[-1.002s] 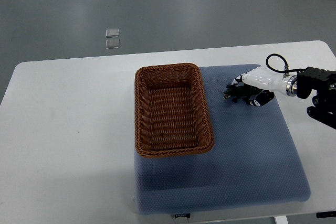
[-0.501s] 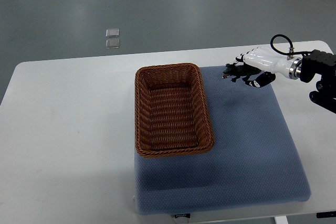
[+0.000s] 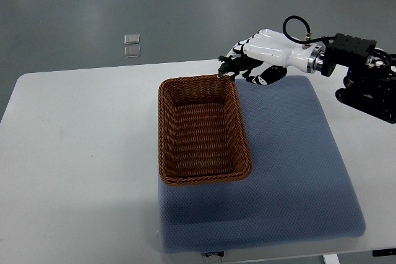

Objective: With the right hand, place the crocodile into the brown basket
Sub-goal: 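Lift the crocodile and carry it over the wicker basket, then open the right hand to drop the crocodile into the basket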

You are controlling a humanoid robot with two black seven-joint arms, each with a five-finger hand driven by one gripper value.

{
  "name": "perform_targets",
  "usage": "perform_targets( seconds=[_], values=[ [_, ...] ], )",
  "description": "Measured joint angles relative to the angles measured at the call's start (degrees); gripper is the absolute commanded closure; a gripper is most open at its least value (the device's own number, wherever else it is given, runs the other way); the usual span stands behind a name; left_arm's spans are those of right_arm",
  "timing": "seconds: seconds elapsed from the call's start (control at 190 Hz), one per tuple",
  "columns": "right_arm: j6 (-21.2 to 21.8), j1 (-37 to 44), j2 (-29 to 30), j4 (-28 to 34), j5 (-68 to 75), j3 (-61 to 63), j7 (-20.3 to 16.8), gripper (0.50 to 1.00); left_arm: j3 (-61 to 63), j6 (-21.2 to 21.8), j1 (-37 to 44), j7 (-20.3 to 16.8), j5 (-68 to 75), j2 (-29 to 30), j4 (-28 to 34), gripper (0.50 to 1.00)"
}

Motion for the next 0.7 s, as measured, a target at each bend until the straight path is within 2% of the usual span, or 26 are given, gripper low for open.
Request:
perform_targets(
  seconds=[0.475, 0.57, 0.643, 0.701],
  values=[
    [1.82, -1.41, 6.21, 2.39, -0.67, -0.85, 0.5, 1.0, -0.02, 0.0, 0.0, 0.0, 0.0, 0.0, 0.0, 0.5],
    [2.57, -2.31, 6.83, 2.33, -1.05, -0.86, 0.5, 0.932, -0.02, 0.0, 0.0, 0.0, 0.0, 0.0, 0.0, 0.5],
    [2.95, -3.12, 7.13, 2.08, -1.63, -0.87, 0.43, 0.901, -0.02, 0.0, 0.01, 0.0, 0.0, 0.0, 0.0, 0.5],
    [3.08, -3.73, 7.23, 1.93, -1.84, -0.87, 0.38, 0.84, -0.02, 0.0, 0.01, 0.0, 0.0, 0.0, 0.0, 0.5]
  ],
)
